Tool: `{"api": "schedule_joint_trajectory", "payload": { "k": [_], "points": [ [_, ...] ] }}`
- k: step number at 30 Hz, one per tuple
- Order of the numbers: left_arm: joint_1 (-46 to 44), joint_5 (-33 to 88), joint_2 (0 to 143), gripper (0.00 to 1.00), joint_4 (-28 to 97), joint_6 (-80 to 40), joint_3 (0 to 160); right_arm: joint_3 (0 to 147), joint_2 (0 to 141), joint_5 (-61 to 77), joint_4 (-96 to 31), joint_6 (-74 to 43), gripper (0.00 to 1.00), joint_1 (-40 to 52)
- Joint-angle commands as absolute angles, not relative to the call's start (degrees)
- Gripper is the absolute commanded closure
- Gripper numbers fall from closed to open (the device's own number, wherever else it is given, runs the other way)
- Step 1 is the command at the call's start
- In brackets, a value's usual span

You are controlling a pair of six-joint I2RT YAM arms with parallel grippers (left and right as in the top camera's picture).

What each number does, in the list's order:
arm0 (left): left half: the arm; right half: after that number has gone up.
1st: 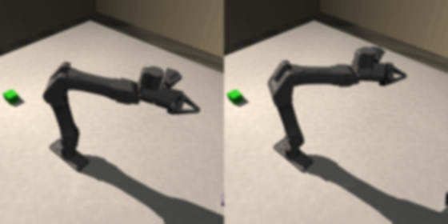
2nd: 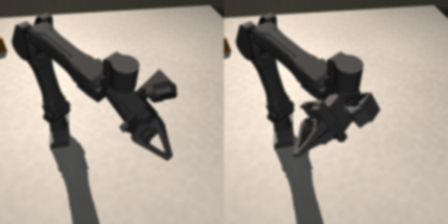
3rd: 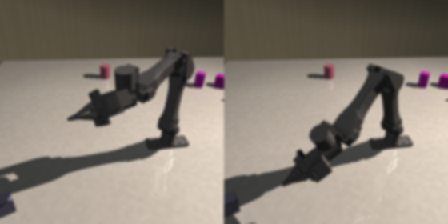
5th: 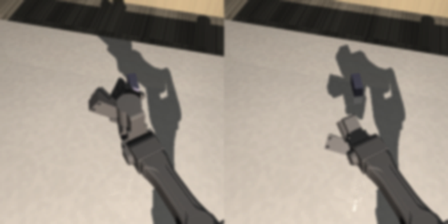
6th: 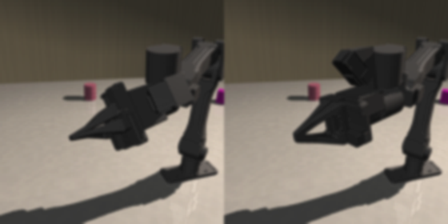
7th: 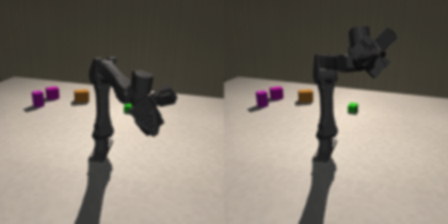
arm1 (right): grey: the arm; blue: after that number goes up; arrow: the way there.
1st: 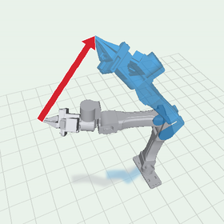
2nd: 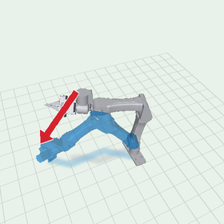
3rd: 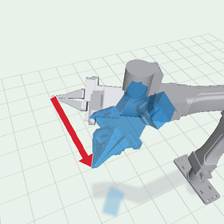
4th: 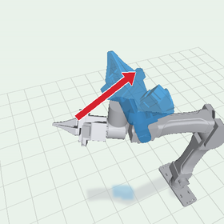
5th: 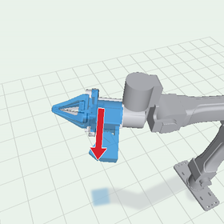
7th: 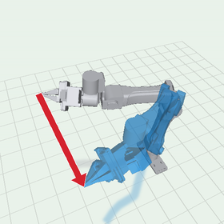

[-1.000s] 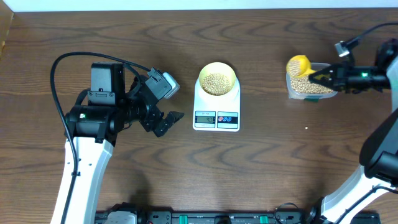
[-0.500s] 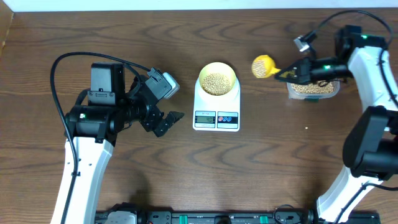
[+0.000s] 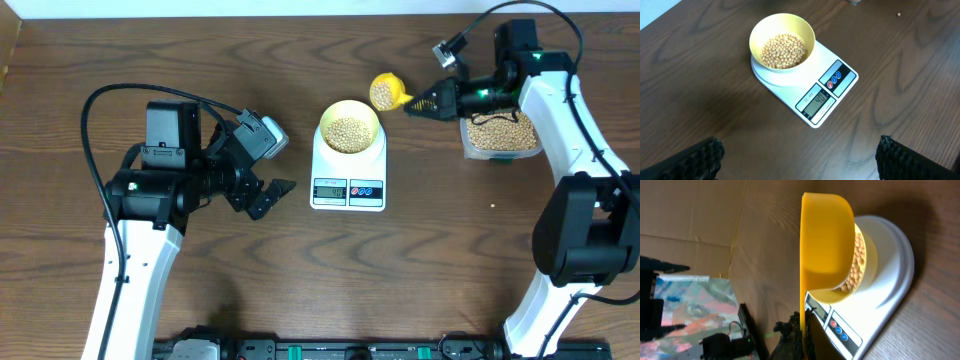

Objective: Scoop item into bowl and weigh 50g on scale
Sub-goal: 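Lift the filled scoop and carry it left over the yellow bowl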

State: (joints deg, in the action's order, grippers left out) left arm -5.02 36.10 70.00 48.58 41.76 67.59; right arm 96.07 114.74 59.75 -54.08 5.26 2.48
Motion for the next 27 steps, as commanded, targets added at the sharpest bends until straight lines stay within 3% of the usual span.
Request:
{"api": "schedule_joint_trajectory", "payload": {
  "k": [1,27],
  "points": [
    [-4.78,36.6,70.0,0.01,48.58,41.08,68.45,97.73,115.42,59.88,-51.99,-0.3,0.99,3.99],
    [-4.78,36.6,70.0,0.01,48.58,41.06,68.45,97.84,115.39,41.91,-53.41,-0.12,0.99,14.5]
  ]
}}
